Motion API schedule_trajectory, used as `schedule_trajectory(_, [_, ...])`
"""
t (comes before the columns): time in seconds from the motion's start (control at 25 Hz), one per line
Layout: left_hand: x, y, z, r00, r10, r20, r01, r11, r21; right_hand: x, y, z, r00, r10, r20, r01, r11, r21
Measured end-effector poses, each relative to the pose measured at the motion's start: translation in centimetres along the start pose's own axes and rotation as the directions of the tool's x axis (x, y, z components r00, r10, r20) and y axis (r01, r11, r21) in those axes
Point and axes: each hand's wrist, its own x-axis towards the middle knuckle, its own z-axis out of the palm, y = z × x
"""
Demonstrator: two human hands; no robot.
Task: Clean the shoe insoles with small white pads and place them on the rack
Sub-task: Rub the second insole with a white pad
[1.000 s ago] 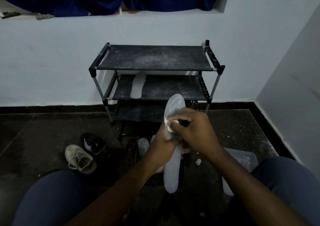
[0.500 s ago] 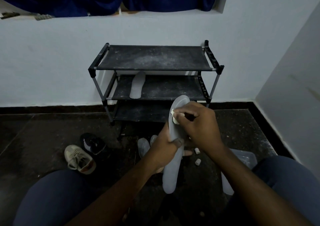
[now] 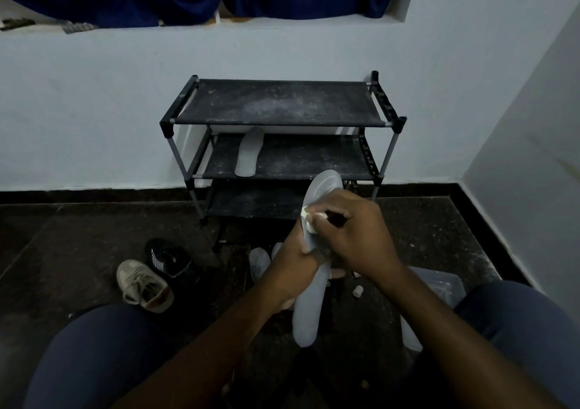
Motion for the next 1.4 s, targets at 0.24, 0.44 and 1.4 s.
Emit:
schedule_trajectory(0.24, [-0.1, 0.1, 0.0, 1.000, 0.008, -0.010, -0.008, 1.000, 0.022, 0.4, 0.2, -0.2, 0.993, 0.092, -0.077, -0.092, 0.996, 0.001])
schedule_trajectory(0.44, [0.1, -0.1, -0.3, 0.998, -0.022, -0.051, 0.020, 0.999, -0.034, -0.4, -0.3, 0.2, 0.991, 0.057, 0.122, -0.062, 0.997, 0.045])
schedule_trajectory(1.4, [-0.1, -0.1, 0.5, 0.991, -0.101, 0.087, 0.124, 0.939, -0.320, 0.8, 0.3, -0.2, 0.969, 0.187, -0.160, -0.191, 0.982, -0.007])
